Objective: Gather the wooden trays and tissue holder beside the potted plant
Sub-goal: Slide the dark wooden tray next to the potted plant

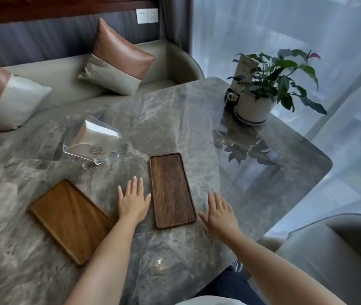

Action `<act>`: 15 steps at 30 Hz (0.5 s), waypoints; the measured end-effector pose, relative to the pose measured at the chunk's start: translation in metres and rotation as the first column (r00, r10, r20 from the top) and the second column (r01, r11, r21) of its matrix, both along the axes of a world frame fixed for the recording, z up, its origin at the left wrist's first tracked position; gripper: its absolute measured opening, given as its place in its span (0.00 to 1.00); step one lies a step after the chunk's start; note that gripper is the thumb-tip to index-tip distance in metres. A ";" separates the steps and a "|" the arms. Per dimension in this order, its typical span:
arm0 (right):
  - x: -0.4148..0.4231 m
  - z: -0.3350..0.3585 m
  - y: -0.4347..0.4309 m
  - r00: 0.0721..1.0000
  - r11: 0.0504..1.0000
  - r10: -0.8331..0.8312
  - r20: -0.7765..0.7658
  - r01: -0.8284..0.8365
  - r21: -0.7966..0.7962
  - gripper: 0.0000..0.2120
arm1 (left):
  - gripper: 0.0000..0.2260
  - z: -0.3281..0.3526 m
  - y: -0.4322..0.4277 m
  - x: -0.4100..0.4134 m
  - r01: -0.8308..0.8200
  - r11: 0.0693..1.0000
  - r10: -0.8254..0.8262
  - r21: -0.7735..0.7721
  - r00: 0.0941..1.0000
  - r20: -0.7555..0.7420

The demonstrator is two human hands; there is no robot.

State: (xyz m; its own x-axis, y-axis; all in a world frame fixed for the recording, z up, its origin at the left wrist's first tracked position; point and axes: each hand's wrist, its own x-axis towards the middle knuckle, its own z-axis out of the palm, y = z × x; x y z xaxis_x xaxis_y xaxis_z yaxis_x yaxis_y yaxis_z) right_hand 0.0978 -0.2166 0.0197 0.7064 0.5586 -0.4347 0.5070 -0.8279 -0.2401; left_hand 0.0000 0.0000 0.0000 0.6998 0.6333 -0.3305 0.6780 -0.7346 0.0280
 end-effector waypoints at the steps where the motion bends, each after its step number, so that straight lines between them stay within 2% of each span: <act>1: 0.000 -0.001 0.000 1.000 1.000 -0.004 0.010 0.004 0.011 0.33 | 0.28 0.001 0.003 0.006 0.000 1.000 0.000 0.022 1.000 -0.009; 5: 0.000 -0.001 0.005 0.995 0.995 -0.081 -0.050 0.084 0.058 0.28 | 0.27 0.011 0.016 0.031 -0.013 0.999 0.013 0.036 1.000 -0.001; 7: -0.002 0.000 0.009 0.955 0.964 -0.201 -0.219 0.232 0.130 0.26 | 0.26 0.014 0.019 0.041 0.002 0.997 -0.001 0.072 1.000 -0.014; 9: -0.002 -0.001 0.011 0.856 0.890 -0.324 -0.403 0.421 0.178 0.24 | 0.24 0.018 0.023 0.052 0.006 0.995 -0.002 0.095 0.999 -0.043; 12: -0.003 -0.003 0.012 0.731 0.816 -0.398 -0.555 0.558 0.149 0.22 | 0.22 0.021 0.030 0.070 -0.007 0.998 0.011 0.058 0.998 -0.059; 15: -0.001 -0.002 0.014 0.535 0.710 -0.456 -0.711 0.700 0.072 0.16 | 0.23 0.019 0.040 0.087 -0.014 0.999 0.017 0.043 0.998 -0.067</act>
